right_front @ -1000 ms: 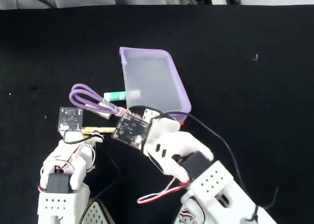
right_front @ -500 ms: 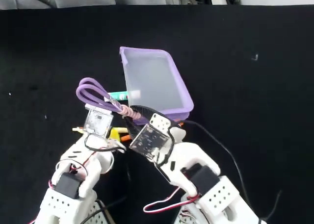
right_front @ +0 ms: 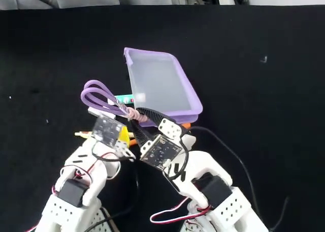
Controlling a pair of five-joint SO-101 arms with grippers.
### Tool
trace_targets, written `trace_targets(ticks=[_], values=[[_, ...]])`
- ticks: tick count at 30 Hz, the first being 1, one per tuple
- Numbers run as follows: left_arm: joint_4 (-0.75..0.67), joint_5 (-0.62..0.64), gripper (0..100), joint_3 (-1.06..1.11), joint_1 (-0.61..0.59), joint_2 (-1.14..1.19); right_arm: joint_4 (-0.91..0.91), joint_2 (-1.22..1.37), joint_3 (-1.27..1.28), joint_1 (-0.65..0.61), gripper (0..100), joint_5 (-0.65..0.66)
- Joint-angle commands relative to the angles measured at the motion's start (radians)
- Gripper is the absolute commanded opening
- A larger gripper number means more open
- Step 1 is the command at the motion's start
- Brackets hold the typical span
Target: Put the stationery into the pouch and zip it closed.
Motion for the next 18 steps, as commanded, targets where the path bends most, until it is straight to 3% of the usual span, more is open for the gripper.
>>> trace_targets(ticks=[1,5,9,14,18], values=[[0.061,-0.186,3,-0.007,0.065,-0.006,0.0,-0.016,-0.007,-0.005,1.1,-0.005],[0.18,-0.276,3,-0.097,0.108,-0.006,0.002,-0.019,0.005,-0.005,1.1,-0.005],[0.339,-0.278,3,-0.245,0.134,-0.006,0.002,-0.019,0.016,-0.005,1.1,-0.003],[0.354,-0.284,3,-0.278,0.079,-0.006,0.002,-0.018,0.018,-0.005,1.1,-0.003],[0.367,-0.252,11,-0.317,0.022,-0.008,0.002,-0.019,0.021,-0.005,1.1,-0.003]])
